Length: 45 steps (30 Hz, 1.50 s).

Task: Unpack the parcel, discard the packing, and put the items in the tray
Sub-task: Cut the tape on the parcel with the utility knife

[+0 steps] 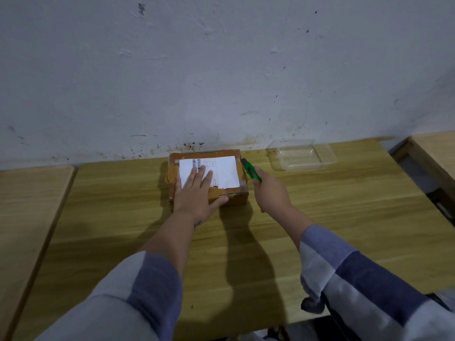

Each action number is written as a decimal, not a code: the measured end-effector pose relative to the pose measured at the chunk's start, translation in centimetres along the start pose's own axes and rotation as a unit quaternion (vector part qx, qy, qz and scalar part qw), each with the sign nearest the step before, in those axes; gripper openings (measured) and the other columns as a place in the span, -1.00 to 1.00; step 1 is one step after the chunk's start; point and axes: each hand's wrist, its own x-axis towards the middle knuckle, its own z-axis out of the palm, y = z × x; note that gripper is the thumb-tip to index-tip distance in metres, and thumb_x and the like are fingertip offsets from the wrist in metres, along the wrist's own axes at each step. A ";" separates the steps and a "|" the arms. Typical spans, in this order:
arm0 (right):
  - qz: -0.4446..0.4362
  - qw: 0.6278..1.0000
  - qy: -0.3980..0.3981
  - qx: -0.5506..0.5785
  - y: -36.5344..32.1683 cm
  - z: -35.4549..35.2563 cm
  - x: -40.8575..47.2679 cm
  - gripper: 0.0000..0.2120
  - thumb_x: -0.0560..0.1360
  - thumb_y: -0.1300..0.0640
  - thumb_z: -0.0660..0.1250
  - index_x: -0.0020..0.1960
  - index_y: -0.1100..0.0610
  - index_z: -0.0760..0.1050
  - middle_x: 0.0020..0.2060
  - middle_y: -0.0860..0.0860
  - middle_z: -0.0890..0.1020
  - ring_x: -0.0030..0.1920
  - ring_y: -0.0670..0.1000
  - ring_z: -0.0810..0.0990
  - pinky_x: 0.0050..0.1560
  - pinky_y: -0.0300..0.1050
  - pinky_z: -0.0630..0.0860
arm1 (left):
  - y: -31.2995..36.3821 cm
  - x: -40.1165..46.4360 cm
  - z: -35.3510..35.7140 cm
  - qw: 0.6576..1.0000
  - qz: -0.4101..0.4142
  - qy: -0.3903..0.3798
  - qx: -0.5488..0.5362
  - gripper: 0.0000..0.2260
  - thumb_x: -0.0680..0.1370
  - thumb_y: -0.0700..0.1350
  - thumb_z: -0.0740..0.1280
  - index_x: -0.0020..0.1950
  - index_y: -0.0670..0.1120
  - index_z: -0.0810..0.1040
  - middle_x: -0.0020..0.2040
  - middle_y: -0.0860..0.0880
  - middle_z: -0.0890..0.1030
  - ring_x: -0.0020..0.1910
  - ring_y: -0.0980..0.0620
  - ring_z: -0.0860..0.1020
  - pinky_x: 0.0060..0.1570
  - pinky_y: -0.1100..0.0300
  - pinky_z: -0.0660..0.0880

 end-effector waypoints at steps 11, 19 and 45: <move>-0.014 0.990 -0.025 -0.140 -1.2 0.2 -1.1 -0.47 0.56 0.27 0.12 0.49 0.05 0.10 0.07 0.18 0.58 -0.11 0.10 0.56 -0.40 -0.16 0.37 | 0.7 0.0 0.3 0.999 -0.027 0.022 0.021 -0.28 0.50 0.38 -0.07 0.56 0.04 -0.11 0.58 0.01 -0.16 0.54 0.00 -0.22 0.46 -0.17 -0.20; -0.003 0.984 -0.031 -0.178 -0.7 0.6 -3.6 -0.31 0.54 0.32 0.13 0.53 -0.02 -0.10 0.01 0.16 0.60 -0.07 0.11 0.58 -0.25 -0.10 0.41 | 0.8 0.0 0.4 0.999 -0.031 0.021 0.019 -0.27 0.50 0.39 -0.07 0.56 0.04 -0.10 0.58 0.01 -0.15 0.55 -0.01 -0.21 0.46 -0.19 -0.15; 0.007 0.996 0.034 0.079 3.3 0.3 -5.3 -0.51 0.62 0.06 0.04 0.49 -0.20 0.01 -0.27 0.11 0.60 -0.41 0.03 0.50 -0.48 -0.11 0.40 | 1.2 -0.4 0.0 0.999 -0.031 0.013 0.008 -0.25 0.49 0.39 -0.06 0.56 0.02 -0.11 0.58 -0.01 -0.17 0.54 -0.03 -0.22 0.45 -0.20 -0.19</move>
